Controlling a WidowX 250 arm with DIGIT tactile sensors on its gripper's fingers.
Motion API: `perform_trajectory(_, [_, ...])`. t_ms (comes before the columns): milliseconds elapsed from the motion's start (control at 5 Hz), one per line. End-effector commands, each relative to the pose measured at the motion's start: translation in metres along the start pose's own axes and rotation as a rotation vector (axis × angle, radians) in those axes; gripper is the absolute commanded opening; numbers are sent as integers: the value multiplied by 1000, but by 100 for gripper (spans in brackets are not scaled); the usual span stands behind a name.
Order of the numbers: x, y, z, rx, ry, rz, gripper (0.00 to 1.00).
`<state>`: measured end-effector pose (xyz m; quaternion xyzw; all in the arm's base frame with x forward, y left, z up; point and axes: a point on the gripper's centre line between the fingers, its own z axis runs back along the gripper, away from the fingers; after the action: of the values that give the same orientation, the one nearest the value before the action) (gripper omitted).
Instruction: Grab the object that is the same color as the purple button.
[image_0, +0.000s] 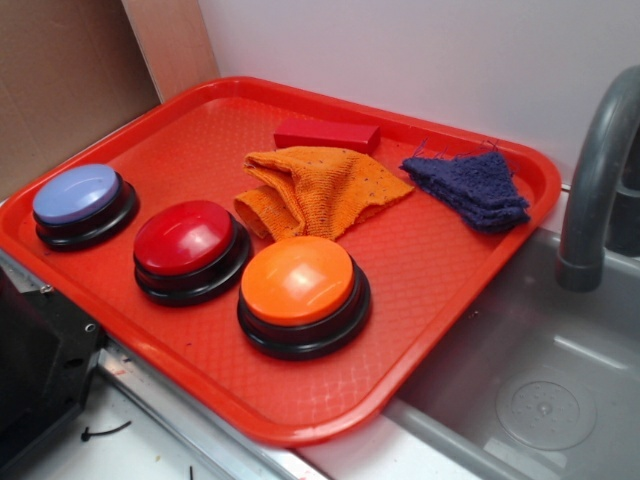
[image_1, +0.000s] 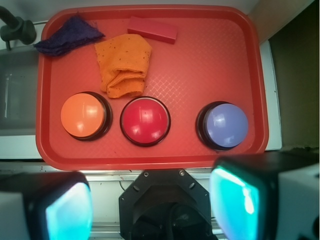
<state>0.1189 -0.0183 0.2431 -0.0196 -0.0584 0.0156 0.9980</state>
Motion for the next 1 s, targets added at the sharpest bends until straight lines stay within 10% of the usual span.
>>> perform_trajectory(0, [0,0,0,0,0,0,100])
perform_trajectory(200, [22,-5,-2,-88,-7,167,100])
perform_trajectory(800, [112,-32,-61,-102,-145,785,100])
